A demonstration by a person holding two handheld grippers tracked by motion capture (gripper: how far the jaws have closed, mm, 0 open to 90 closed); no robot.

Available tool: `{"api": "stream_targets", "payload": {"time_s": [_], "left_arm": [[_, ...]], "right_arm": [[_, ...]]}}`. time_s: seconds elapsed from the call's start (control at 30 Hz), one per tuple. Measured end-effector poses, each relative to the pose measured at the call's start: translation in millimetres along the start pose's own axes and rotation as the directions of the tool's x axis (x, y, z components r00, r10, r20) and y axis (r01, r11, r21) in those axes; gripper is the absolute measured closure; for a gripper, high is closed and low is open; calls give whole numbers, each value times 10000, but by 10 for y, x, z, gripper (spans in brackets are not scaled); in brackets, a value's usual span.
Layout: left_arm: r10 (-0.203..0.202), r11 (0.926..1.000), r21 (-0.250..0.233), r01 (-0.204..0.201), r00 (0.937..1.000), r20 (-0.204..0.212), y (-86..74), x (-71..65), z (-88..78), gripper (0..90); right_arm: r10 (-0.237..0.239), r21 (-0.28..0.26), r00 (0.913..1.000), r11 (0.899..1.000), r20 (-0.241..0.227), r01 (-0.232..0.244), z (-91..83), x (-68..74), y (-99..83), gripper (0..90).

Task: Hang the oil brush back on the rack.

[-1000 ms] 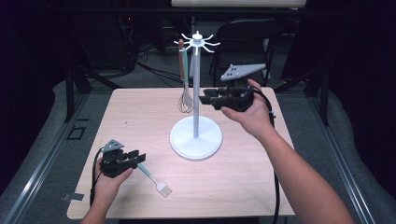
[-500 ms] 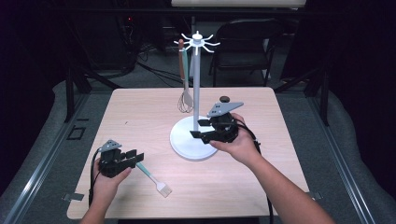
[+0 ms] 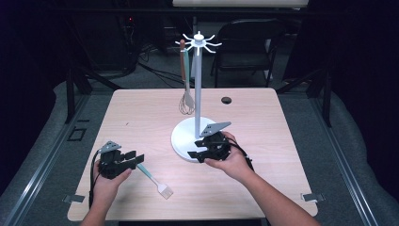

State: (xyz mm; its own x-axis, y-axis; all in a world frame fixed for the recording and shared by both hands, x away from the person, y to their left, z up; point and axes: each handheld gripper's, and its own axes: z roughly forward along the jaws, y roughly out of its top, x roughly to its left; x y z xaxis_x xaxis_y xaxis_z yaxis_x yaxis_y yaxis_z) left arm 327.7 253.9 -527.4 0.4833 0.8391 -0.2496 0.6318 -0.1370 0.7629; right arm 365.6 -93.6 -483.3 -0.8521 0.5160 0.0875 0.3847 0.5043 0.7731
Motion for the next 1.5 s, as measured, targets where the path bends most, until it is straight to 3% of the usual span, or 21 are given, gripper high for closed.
{"api": "stream_targets", "payload": {"time_s": [0.23, 0.43, 0.53, 0.77, 0.9, 1.2, 1.5], "left_arm": [[12, 10000, 44, -12, 10000, -33, -7, 12, 1, 525], [66, 10000, 46, -65, 10000, -70, -15, 13, 0, 544], [85, 9999, 59, -85, 9999, -125, -28, 7, -3, 548], [56, 10000, 83, -54, 9997, -246, -48, 25, -59, 549], [-5, 10000, -5, 5, 9995, -304, -62, 43, -72, 550], [-5, 10000, 1, 5, 9996, -293, -62, 47, -68, 552], [14, 10000, 9, -14, 9998, -221, -38, 54, -52, 552]], "right_arm": [[-333, 690, 9994, 9970, -100, 339, 286, 176, -179, 606], [-426, 868, 9988, 9952, -261, 447, 561, 360, -270, 662], [-599, 1134, 9974, 9915, -388, 640, 669, 436, -269, 675], [-439, 1587, 9946, 9856, -936, 584, 974, 610, -218, 694], [-413, 1553, 9945, 9863, -967, 561, 1146, 745, -175, 717], [-479, 1615, 9952, 9850, -850, 612, 1364, 933, -145, 744], [-511, 1647, 9970, 9845, -586, 601, 1412, 989, -163, 808]]}}
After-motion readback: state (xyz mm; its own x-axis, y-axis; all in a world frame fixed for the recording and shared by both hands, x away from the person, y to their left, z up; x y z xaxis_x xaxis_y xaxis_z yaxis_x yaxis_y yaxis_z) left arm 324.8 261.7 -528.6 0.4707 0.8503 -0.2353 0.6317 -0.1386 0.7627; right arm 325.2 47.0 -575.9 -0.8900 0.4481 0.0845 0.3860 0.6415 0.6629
